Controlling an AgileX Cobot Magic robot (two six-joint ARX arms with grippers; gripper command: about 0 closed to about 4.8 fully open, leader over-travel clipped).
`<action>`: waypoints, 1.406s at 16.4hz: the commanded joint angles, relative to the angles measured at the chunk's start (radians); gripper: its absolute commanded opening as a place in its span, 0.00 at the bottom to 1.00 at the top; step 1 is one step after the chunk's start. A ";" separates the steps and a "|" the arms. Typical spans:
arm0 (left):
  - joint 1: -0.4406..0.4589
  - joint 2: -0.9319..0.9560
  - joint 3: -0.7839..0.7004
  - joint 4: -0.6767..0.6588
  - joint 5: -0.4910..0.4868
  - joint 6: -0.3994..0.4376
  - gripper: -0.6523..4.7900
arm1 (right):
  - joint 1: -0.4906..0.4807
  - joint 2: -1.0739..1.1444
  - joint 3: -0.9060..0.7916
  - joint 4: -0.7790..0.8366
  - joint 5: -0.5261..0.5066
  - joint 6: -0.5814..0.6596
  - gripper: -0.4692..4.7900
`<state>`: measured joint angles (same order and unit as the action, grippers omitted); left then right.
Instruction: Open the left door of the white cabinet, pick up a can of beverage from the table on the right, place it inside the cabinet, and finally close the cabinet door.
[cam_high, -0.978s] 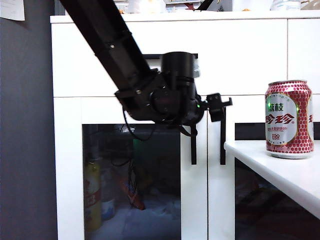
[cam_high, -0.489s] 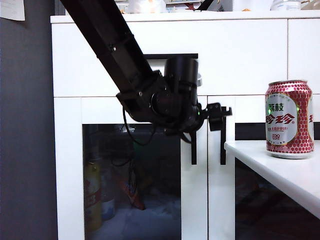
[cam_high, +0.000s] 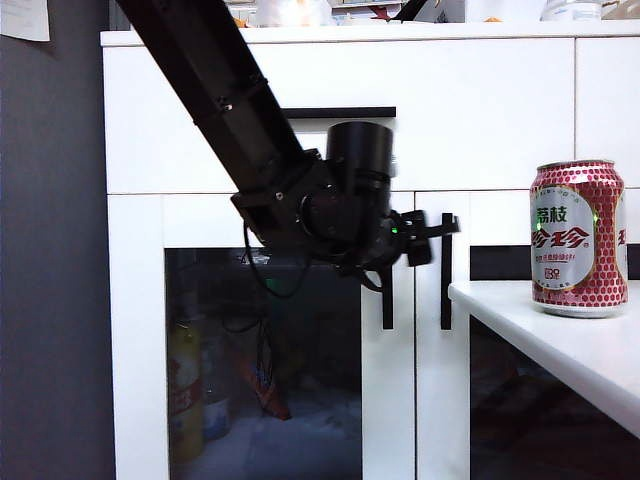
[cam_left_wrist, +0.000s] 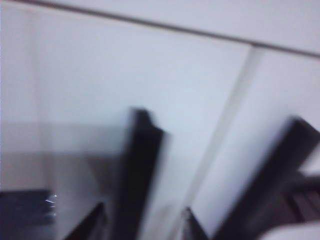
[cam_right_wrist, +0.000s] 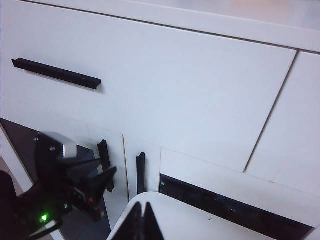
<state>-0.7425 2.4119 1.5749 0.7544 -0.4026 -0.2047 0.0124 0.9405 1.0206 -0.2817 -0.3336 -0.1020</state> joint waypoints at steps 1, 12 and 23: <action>0.022 0.011 0.005 0.029 0.056 -0.065 0.21 | -0.001 -0.004 0.002 0.016 -0.002 -0.003 0.08; 0.015 0.011 0.005 0.042 0.163 -0.065 0.11 | -0.001 0.008 0.002 0.065 -0.002 -0.011 0.08; 0.014 0.011 0.005 0.025 0.161 -0.064 0.11 | 0.006 0.171 0.002 0.165 -0.139 0.075 0.08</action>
<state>-0.7177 2.4233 1.5730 0.7738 -0.2913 -0.2245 0.0189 1.0966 1.0191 -0.1394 -0.4664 -0.0299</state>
